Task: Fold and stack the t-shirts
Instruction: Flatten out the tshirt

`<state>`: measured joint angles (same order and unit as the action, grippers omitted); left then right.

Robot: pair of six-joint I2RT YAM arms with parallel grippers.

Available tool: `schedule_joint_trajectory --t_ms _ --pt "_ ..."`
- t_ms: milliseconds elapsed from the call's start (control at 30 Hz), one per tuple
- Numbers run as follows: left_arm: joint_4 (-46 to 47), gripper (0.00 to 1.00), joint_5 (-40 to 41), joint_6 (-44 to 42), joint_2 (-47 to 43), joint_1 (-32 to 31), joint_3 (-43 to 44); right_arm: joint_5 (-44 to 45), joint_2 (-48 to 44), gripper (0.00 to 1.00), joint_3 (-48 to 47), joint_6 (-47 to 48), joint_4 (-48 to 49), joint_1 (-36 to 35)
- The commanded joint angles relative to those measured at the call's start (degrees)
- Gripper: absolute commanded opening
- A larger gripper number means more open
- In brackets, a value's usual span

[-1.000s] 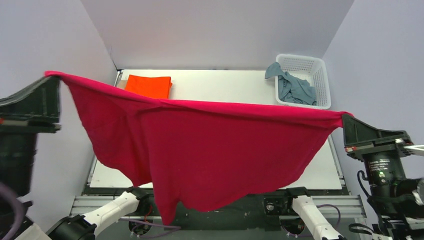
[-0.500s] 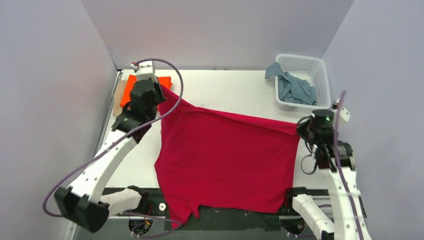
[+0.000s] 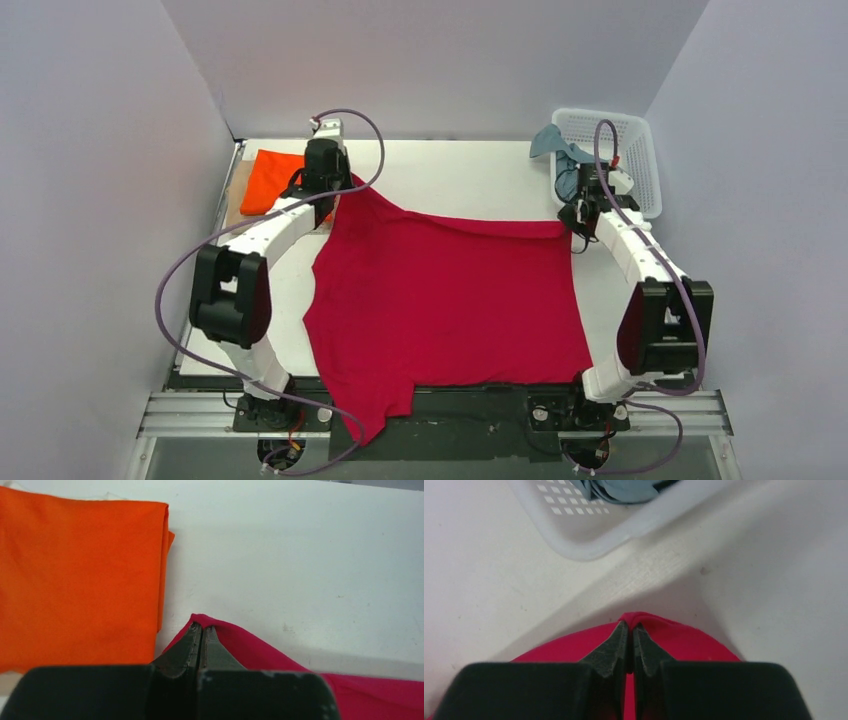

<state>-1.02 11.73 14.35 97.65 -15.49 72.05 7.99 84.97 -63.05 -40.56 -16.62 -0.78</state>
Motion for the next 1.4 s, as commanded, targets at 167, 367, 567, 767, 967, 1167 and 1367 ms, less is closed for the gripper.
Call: schedule_joint_trajectory --t_ms 167,367,567,767,967,1167,1367 --pt "-2.48 0.16 -0.26 -1.78 16.15 1.12 19.03 2.28 12.72 0.18 -11.56 -1.33 3.38 0.6" --pt "-14.39 0.79 -1.86 0.14 21.13 1.12 31.25 5.23 10.73 0.5 -11.95 -1.95 1.97 0.33" --pt "-16.37 0.84 -6.33 4.65 16.65 0.56 29.34 5.39 2.73 0.76 -6.82 -1.29 -0.15 -1.55" --pt "-15.03 0.86 -14.18 10.93 8.35 -0.45 16.29 0.84 -2.99 0.91 1.48 -0.46 0.94 -6.85" --pt "-10.01 0.88 -21.4 14.79 5.66 -1.72 5.43 -4.67 1.32 0.91 3.35 -1.65 5.94 -11.19" --pt "-7.26 0.89 -25.41 17.79 8.2 -1.83 1.67 -4.94 12.33 0.91 0.48 -3.22 10.2 -13.68" --pt "-6.04 0.9 -25.29 18.87 10.17 -1.83 -1.02 -6.51 22.19 0.9 -5.66 -3.85 15.98 -14.53"
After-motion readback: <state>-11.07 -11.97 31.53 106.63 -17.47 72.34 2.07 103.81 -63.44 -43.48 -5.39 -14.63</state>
